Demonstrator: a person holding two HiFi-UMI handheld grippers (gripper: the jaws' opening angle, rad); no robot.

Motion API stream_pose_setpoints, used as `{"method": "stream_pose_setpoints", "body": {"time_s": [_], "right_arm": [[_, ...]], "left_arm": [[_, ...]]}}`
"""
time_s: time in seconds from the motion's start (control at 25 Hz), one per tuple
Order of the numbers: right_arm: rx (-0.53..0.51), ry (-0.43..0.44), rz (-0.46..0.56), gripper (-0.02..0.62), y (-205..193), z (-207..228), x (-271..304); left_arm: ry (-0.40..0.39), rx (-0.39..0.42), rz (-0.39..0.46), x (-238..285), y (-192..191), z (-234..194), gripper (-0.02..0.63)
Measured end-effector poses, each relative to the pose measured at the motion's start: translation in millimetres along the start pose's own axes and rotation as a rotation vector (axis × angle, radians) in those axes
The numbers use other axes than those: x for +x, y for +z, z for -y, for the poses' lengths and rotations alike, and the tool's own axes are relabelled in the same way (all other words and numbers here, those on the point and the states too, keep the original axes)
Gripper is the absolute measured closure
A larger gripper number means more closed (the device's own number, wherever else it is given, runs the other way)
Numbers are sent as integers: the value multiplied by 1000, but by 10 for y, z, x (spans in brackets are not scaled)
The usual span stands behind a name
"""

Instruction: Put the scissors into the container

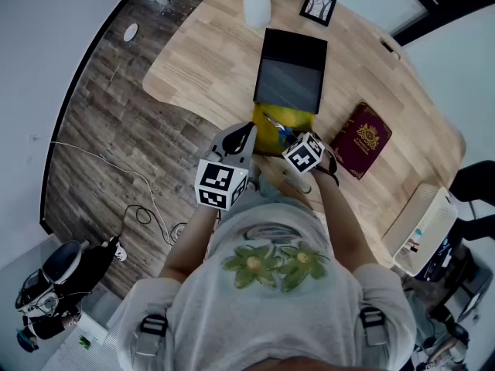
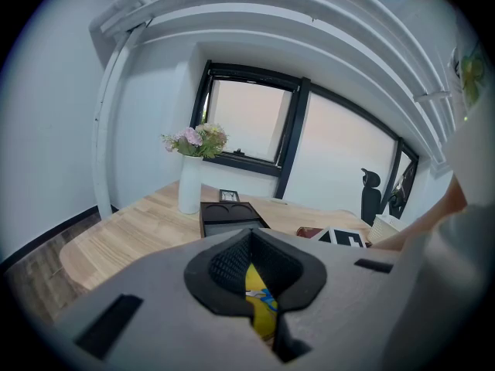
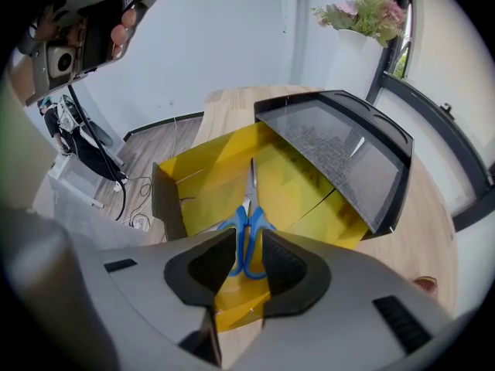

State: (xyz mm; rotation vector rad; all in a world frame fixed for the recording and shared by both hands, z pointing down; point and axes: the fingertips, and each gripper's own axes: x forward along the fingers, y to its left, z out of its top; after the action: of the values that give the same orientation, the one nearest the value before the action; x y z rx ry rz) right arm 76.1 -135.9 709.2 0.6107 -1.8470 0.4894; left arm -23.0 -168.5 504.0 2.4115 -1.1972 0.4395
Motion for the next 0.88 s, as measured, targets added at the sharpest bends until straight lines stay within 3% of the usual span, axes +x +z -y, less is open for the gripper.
{"method": "stream_pose_setpoints", "body": {"time_s": [0.4,0.88], "right_arm": [[40,-46,70,571,46,63,-151],[136,-56,191,590,144,12,-455]], "left_arm": [[-6,19,14,-37,56,46,598],[-12,45,29,-162,79,89,598]]}}
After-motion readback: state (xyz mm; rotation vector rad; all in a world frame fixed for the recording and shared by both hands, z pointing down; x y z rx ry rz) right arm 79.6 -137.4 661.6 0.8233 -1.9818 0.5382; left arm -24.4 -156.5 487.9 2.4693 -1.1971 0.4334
